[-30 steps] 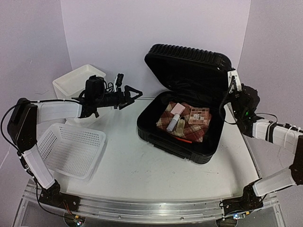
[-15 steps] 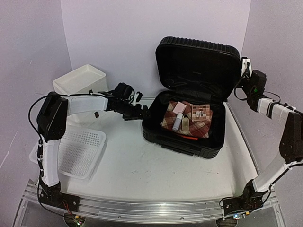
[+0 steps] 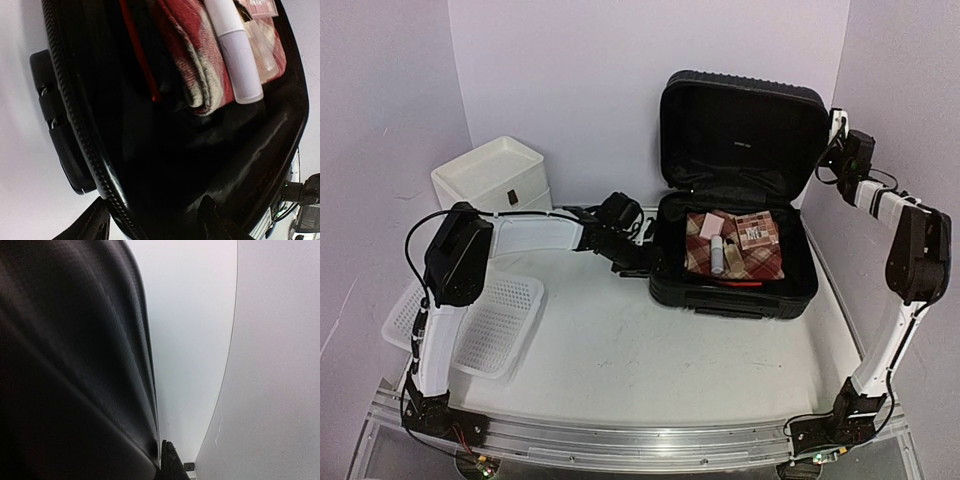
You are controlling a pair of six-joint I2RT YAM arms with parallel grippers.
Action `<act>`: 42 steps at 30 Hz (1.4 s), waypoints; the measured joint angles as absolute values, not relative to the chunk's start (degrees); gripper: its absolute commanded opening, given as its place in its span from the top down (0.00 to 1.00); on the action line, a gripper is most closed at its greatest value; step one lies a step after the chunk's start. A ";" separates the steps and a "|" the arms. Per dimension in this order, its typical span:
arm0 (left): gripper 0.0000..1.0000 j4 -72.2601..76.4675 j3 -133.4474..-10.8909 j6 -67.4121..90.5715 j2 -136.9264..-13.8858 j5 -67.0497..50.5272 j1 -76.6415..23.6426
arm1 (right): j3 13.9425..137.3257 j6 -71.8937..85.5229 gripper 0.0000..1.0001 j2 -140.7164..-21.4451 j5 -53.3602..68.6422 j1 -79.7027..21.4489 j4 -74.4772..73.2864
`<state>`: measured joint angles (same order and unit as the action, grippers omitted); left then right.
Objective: Open, take out, and arrange the luggage
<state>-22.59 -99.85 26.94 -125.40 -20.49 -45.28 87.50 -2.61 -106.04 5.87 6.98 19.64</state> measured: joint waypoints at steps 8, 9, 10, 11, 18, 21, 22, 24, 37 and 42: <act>0.46 -22.94 -109.08 30.20 -131.83 -22.90 -47.79 | 101.84 -2.26 1.00 -116.18 5.21 7.57 15.84; 0.46 -22.96 -110.04 30.44 -132.46 -23.09 -47.92 | 104.40 -2.31 1.00 -117.58 4.75 7.62 14.35; 0.46 -23.00 -111.00 30.61 -133.08 -23.29 -48.03 | 106.43 -2.31 1.00 -118.78 4.40 7.70 13.21; 0.46 -23.11 -112.09 30.94 -133.78 -23.57 -48.07 | 108.05 -2.31 1.00 -119.72 4.10 7.75 12.25; 0.46 -23.03 -118.56 32.21 -138.17 -24.45 -48.66 | 119.00 -2.66 1.00 -126.02 1.83 8.43 6.76; 0.46 -23.18 -120.38 32.95 -139.33 -24.60 -48.99 | 122.67 -2.96 1.00 -128.42 1.63 8.86 5.58; 0.46 -23.22 -120.84 33.06 -139.68 -24.80 -49.06 | 123.55 -3.03 1.00 -128.99 1.61 8.95 5.28; 0.45 -23.18 -121.69 33.15 -140.29 -25.26 -49.19 | 125.64 -3.22 1.00 -130.32 1.37 9.08 4.80; 0.08 -20.14 -117.51 27.92 -138.52 -26.17 -50.30 | 130.47 -8.69 0.14 -134.87 -3.40 11.27 -2.44; 0.01 -21.06 -109.27 22.41 -130.82 -25.36 -50.22 | 123.48 -7.95 0.02 -130.87 -5.30 11.44 -9.58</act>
<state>-21.06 -109.27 22.41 -130.82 -25.36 -50.22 123.48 -7.94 -130.87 -5.30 11.44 -9.58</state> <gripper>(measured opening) 0.959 0.971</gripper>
